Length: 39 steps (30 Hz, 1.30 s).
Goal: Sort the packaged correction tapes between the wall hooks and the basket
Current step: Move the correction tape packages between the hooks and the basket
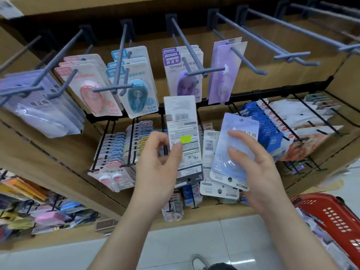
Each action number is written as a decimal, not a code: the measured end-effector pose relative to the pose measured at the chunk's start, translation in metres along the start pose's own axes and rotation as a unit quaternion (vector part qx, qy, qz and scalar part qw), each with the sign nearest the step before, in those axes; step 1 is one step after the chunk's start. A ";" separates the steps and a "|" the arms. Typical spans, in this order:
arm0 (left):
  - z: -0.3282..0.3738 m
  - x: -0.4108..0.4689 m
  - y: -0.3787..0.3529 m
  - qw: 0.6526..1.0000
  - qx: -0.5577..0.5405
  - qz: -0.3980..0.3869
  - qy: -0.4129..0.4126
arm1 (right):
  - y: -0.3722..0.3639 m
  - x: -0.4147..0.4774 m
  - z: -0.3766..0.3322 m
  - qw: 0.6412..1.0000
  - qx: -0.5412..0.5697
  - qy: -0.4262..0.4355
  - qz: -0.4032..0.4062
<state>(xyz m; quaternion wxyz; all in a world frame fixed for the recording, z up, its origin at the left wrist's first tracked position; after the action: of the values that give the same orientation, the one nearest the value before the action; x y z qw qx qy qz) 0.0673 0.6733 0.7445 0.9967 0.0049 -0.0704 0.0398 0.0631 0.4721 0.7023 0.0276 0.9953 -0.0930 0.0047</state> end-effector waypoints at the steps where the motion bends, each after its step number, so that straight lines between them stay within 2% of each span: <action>1: 0.009 -0.003 0.001 0.999 0.013 -0.018 -0.042 | -0.001 0.000 0.000 1.000 -0.014 -0.009 -0.012; 3: 0.030 -0.007 0.005 0.975 0.097 -0.053 -0.194 | -0.006 0.000 -0.001 0.997 -0.049 -0.025 -0.045; 5: 0.039 -0.014 0.006 0.911 0.209 -0.082 -0.345 | -0.013 -0.003 0.000 0.994 -0.031 -0.068 -0.081; 6: 0.039 -0.016 0.004 0.884 0.241 -0.094 -0.389 | -0.018 -0.006 0.000 0.989 -0.003 -0.096 -0.110; 8: 0.037 -0.020 0.001 0.848 0.268 -0.113 -0.444 | -0.029 -0.011 -0.005 0.976 0.027 -0.111 -0.187; 11: 0.028 -0.020 0.008 0.835 0.273 -0.123 -0.461 | -0.043 -0.017 -0.012 0.959 -0.038 -0.036 -0.280; 13: 0.022 -0.017 0.015 0.839 0.283 -0.102 -0.453 | -0.045 -0.015 -0.004 0.963 -0.059 -0.037 -0.261; 16: 0.019 -0.016 0.021 0.847 0.286 -0.068 -0.443 | -0.049 -0.014 0.004 0.968 -0.031 -0.049 -0.244; 19: 0.018 -0.012 0.032 0.887 0.260 -0.026 -0.381 | -0.054 -0.015 0.004 0.966 -0.040 -0.038 -0.251; 21: 0.021 -0.008 0.047 0.940 0.178 0.040 -0.288 | -0.052 -0.013 0.005 0.968 -0.050 -0.029 -0.245; 23: 0.013 0.001 0.062 0.988 -0.008 0.100 -0.115 | -0.053 -0.013 0.003 0.966 -0.065 -0.014 -0.249; 25: 0.000 0.009 0.061 0.978 -0.179 0.102 0.043 | -0.056 -0.015 0.002 0.962 -0.075 0.003 -0.261; 27: -0.002 0.012 0.052 0.967 -0.221 0.073 0.107 | -0.060 -0.016 0.001 0.959 -0.088 0.017 -0.270; 34: 0.010 0.025 0.017 0.955 -0.275 0.078 0.079 | -0.049 -0.015 -0.003 0.948 -0.152 0.068 -0.271; 39: 0.032 0.036 -0.049 0.965 -0.258 -0.018 0.030 | -0.022 -0.009 0.001 0.965 -0.174 0.088 -0.177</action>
<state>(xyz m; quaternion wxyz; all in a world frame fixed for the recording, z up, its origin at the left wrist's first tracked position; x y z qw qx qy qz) 0.1019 0.6263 0.7809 0.9663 -0.2527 -0.0483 0.0021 0.0587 0.4952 0.6995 0.2086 0.9715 0.0878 0.0707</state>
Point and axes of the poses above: each hand's wrist, its own x-axis towards the middle knuckle, its own y-axis out of the back of the hand, z = x × y, the point moved 7 cm from there along x, towards the middle knuckle, and after that the axes turned 14 degrees about -x, right-handed, at the moved point
